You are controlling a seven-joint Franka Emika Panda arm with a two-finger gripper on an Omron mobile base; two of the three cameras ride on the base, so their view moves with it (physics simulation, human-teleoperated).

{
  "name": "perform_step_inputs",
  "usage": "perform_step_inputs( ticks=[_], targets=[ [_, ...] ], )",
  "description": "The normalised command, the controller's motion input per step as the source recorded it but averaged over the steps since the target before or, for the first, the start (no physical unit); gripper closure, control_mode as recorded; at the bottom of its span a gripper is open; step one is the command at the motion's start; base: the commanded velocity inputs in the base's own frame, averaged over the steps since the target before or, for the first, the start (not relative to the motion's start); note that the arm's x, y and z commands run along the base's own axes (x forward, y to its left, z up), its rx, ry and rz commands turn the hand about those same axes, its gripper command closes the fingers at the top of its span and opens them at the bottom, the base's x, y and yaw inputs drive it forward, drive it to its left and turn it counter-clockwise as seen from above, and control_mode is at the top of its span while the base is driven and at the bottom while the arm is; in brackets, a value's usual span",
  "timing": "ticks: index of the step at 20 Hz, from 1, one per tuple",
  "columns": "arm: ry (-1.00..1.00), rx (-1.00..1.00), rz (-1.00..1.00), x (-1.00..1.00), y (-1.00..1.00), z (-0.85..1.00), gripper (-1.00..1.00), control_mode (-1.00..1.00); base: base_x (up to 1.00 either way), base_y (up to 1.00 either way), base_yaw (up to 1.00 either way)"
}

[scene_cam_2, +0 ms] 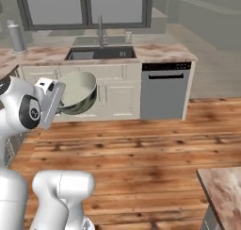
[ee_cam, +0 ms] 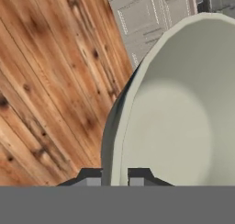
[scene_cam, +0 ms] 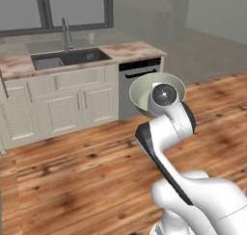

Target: Move the bowls from the cabinet to the plates on the dining table.

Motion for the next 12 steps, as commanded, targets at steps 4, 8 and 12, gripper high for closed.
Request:
perform_step_inputs(
  ticks=[4,8,12],
  targets=[
    [0.00,0.00,0.00,0.00,0.00,0.00,1.00,1.00,0.18,-0.27,-0.37],
    [0.00,0.00,0.00,0.00,0.00,0.00,1.00,1.00,0.18,-0.19,-0.40],
    [0.00,0.00,0.00,0.00,0.00,0.00,1.00,1.00,0.28,-0.14,-0.42]
  ],
)
